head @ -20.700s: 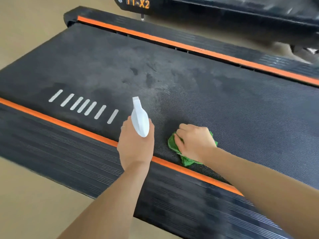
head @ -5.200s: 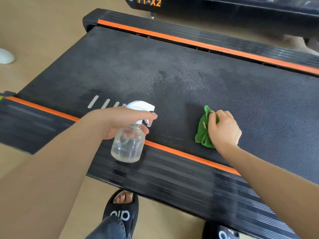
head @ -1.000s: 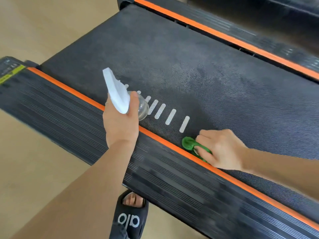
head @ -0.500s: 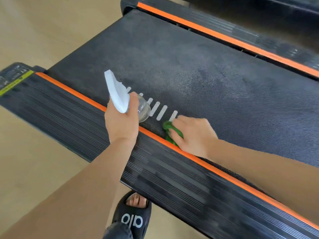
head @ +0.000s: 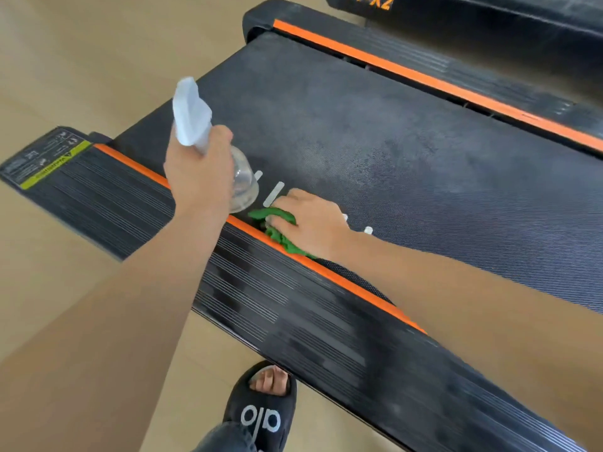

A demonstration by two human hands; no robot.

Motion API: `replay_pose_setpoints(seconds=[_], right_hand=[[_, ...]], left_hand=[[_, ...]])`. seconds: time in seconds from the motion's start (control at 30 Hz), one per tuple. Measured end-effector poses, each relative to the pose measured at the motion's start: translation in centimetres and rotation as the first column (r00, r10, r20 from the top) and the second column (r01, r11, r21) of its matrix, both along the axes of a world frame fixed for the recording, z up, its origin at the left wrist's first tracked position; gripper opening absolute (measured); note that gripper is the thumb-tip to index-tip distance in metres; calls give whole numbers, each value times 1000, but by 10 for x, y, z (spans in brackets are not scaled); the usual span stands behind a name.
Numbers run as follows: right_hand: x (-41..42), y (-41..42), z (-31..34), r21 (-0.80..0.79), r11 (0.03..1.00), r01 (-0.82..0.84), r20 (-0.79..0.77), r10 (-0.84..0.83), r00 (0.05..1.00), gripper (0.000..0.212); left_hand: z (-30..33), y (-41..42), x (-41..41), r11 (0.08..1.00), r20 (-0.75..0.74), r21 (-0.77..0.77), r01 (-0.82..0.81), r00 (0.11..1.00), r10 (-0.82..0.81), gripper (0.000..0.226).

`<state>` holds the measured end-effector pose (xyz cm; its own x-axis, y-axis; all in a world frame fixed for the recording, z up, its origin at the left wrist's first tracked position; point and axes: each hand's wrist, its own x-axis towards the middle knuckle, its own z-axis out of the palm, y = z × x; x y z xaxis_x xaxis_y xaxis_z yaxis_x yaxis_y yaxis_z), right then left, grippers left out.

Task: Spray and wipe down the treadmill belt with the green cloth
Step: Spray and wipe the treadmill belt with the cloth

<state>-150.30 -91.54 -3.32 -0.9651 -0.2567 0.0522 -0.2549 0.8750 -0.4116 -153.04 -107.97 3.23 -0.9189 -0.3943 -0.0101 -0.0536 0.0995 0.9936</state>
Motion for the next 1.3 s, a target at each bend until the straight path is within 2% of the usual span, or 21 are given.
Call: replay_pose_setpoints(seconds=[0.1, 0.3, 0.43, 0.47, 0.5, 0.57, 0.6, 0.63, 0.7, 0.8, 0.87, 1.1, 1.13, 1.2, 1.27, 1.3], right_hand=[[9, 8, -9, 81, 988, -132, -60, 137, 989, 42], [60, 85, -2, 114, 968, -223, 57, 218, 974, 33], [97, 142, 21, 272, 880, -390, 125, 370, 921, 32], [93, 147, 23, 277, 885, -374, 97, 362, 927, 32], [84, 141, 26, 241, 927, -288, 39, 287, 957, 33], [50, 105, 25, 20, 1000, 11, -20, -10, 1000, 33], [30, 80, 19, -68, 991, 118, -6, -119, 993, 33], [15, 54, 10, -83, 985, 149, -8, -150, 989, 34], [6, 20, -12, 3, 996, 85, -56, -85, 995, 33], [24, 28, -22, 79, 994, -72, -168, 85, 982, 36], [43, 52, -18, 93, 984, -154, -145, 166, 975, 40], [120, 152, 9, 248, 943, -224, -55, 244, 968, 44], [116, 150, 12, 210, 966, -152, -66, 169, 983, 43], [89, 119, 17, -33, 993, 113, -42, -114, 993, 42], [51, 78, 17, -335, 865, 373, 168, -334, 927, 37], [34, 58, 14, -399, 810, 430, 233, -364, 902, 31]], left_hand=[[-13, 3, 5, 1000, 29, 6, 30, 999, -31, 23], [-44, 20, 21, 997, 74, -18, 78, 994, -77, 22], [-57, 23, 27, 998, 46, -32, 47, 998, -45, 15], [-58, 24, 26, 999, 43, -32, 35, 999, -33, 16], [-59, 25, 24, 999, 43, -33, 34, 999, -32, 18], [-60, 26, 22, 999, 50, -34, 38, 998, -36, 20], [-61, 26, 22, 999, 44, -33, 33, 999, -31, 23], [-61, 25, 22, 999, 29, -35, 19, 999, -18, 25], [-62, 25, 22, 999, 6, -43, 5, 1000, -5, 26], [-62, 25, 20, 999, 16, -49, -5, 1000, 5, 21], [-62, 26, 19, 998, 15, -61, -1, 1000, 2, 21], [-63, 26, 20, 997, 24, -71, 41, 999, -39, 29], [-63, 27, 19, 997, 28, -66, 46, 999, -44, 31], [-64, 26, 19, 998, 29, -48, 39, 999, -37, 33], [-65, 26, 19, 999, 27, -38, 39, 999, -38, 34], [-66, 26, 19, 999, 26, -37, 33, 999, -32, 35]])
